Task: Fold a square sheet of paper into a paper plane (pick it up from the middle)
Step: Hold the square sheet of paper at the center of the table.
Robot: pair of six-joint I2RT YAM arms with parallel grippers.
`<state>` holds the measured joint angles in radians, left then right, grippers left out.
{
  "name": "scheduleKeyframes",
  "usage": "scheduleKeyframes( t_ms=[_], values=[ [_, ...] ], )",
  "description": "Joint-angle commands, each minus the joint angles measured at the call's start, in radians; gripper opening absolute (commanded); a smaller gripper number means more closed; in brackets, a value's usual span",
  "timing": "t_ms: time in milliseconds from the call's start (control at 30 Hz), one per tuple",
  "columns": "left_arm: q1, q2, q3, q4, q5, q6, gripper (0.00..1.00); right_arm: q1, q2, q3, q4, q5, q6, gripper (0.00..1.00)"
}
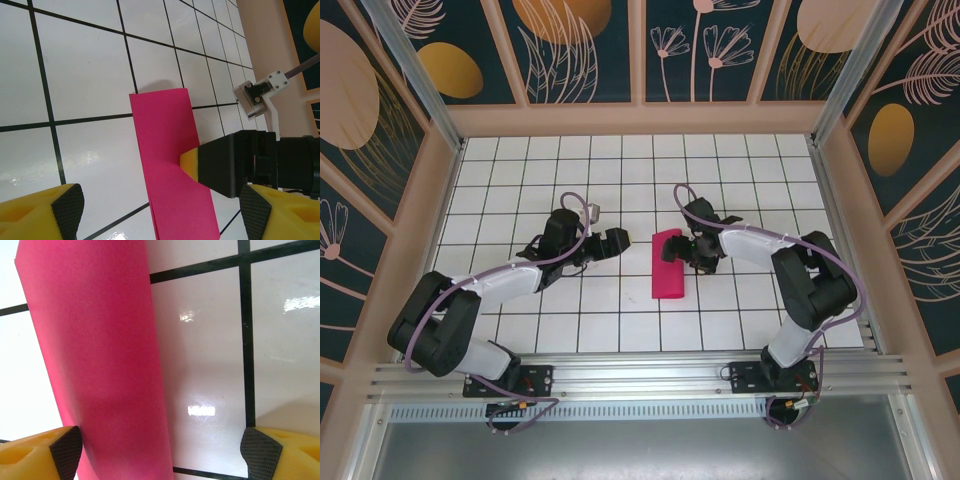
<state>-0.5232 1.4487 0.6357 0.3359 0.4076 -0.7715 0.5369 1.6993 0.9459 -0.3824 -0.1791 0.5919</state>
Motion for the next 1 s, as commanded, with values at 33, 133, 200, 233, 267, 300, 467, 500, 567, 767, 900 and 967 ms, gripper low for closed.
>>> scheduleKeyframes(
  t_ms=[33,133,200,233,267,300,467,500,567,767,900,967],
  values=[
    [-0.002,0.007,0.026,-0.007,0.0,0.012,0.83,0.005,0.094,-0.016,0.029,0.035,-0.025,0.88],
    [-0.003,0.006,0.025,-0.007,0.0,0.011,0.83,0.005,0.109,-0.012,0.02,0.046,-0.021,0.89],
    [-0.004,0.008,0.028,-0.008,0.002,0.011,0.83,0.005,0.121,-0.007,0.005,0.065,-0.02,0.89],
    [-0.003,0.007,0.028,-0.009,0.002,0.011,0.83,0.004,0.124,-0.007,0.001,0.073,-0.017,0.89],
    [-0.003,0.008,0.028,-0.008,0.002,0.011,0.83,0.004,0.13,-0.009,-0.002,0.079,-0.014,0.89],
    [-0.003,0.007,0.028,-0.007,0.002,0.011,0.83,0.004,0.133,-0.009,-0.004,0.082,-0.014,0.89],
    [-0.003,0.007,0.025,-0.007,0.003,0.011,0.83,0.022,0.145,-0.013,-0.012,0.102,-0.016,0.88],
    [-0.004,0.008,0.025,-0.006,0.003,0.01,0.82,0.023,0.145,-0.013,-0.012,0.102,-0.015,0.88],
    [-0.003,0.011,0.026,-0.005,0.008,0.008,0.8,0.023,0.15,-0.015,-0.01,0.105,-0.014,0.89],
    [-0.004,0.04,0.037,0.011,0.026,-0.021,0.64,0.023,0.163,-0.01,-0.018,0.125,-0.005,0.89],
    [-0.008,0.052,0.042,0.016,0.034,-0.025,0.62,0.022,0.154,-0.021,-0.002,0.113,0.0,0.88],
    [-0.007,0.052,0.042,0.016,0.031,-0.025,0.62,0.02,0.144,-0.031,0.011,0.099,0.006,0.87]
  ],
)
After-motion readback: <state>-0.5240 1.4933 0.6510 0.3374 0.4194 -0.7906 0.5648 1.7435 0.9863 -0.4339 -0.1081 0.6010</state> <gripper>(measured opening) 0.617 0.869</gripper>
